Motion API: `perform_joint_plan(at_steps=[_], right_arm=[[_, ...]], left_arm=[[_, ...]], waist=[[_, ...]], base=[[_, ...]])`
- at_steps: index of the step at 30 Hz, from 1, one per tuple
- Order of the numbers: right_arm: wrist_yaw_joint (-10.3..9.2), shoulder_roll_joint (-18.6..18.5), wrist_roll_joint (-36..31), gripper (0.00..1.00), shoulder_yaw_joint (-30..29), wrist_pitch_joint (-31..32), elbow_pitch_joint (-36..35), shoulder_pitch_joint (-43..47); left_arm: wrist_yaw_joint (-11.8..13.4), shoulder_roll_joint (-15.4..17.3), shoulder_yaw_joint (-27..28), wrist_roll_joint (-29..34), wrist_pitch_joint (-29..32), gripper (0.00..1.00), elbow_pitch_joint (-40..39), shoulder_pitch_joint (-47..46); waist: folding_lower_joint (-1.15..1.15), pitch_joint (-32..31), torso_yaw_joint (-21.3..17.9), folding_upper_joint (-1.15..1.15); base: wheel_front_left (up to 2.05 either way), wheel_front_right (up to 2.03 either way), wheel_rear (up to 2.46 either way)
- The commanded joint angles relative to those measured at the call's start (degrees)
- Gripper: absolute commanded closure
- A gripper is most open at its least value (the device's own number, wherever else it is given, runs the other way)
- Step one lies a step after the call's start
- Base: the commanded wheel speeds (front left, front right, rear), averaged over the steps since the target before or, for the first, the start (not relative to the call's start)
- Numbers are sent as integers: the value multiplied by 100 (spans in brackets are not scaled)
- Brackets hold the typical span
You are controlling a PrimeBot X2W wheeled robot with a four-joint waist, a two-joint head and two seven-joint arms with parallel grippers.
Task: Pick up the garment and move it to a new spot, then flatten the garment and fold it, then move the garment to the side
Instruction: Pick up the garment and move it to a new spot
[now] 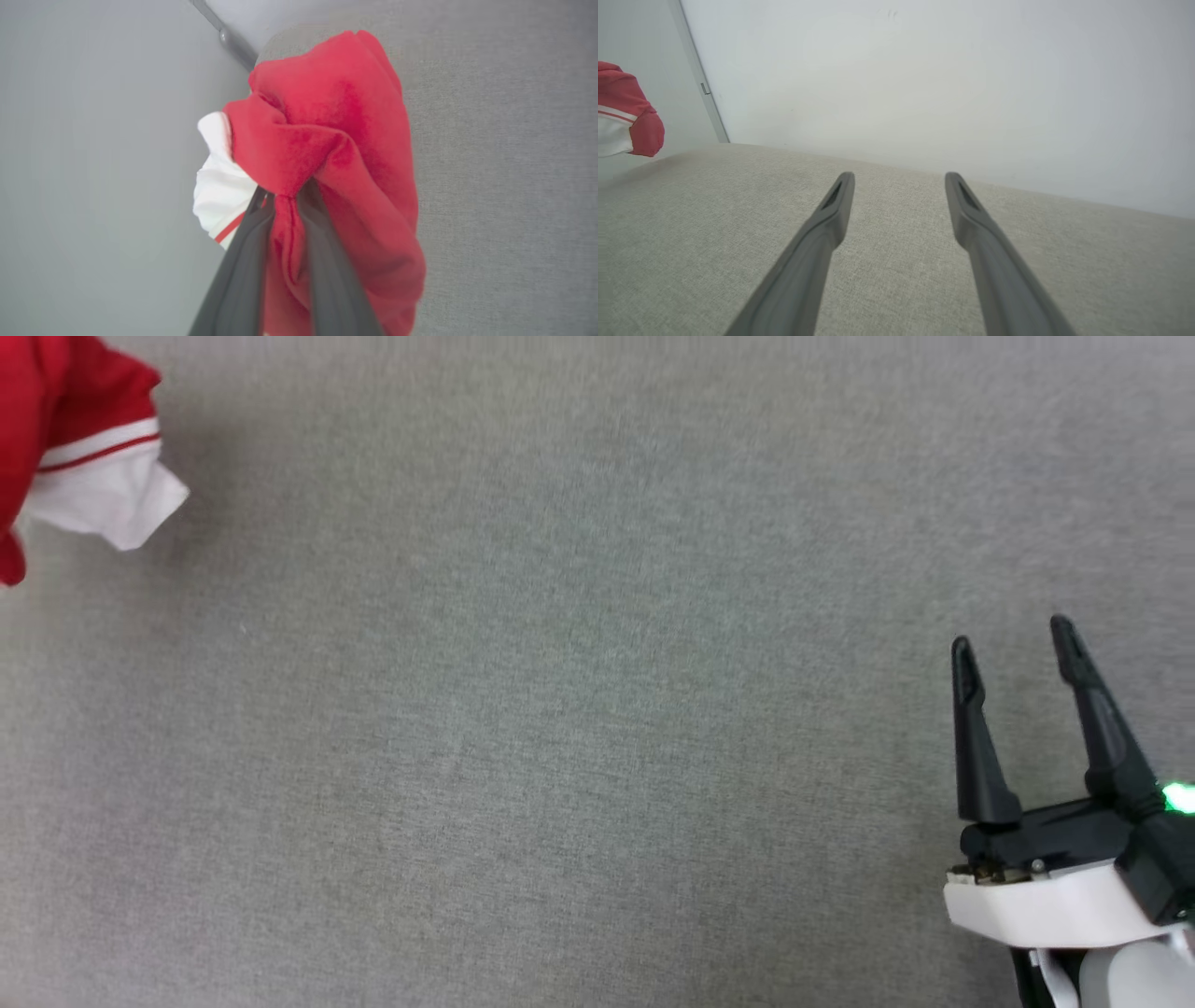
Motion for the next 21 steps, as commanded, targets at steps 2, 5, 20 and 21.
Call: perform_joint_plan(at_steps=[2,5,20,21], right_arm=[[-4,3,119,0,45,-14,70,111],[-4,4,223,0,52,-14,140,183],[-4,6,566,0,198,-14,313,339],[-4,7,568,0,189,-14,319,337]], left_arm=[[2,29,-183,88,182,100,-314,-263],[2,-81,-401,158,382,100,-639,-564],[2,-1220,-1945,219,717,100,-1297,-1673],[2,-1314,-2060,197,700,100,-1305,-1691]], waist=[[0,-460,-198,0],[0,-662,-368,0],[0,-1021,-1765,0],[0,-1011,-1859,0]], base=[[0,0,0],[0,0,0],[0,0,0],[0,0,0]])
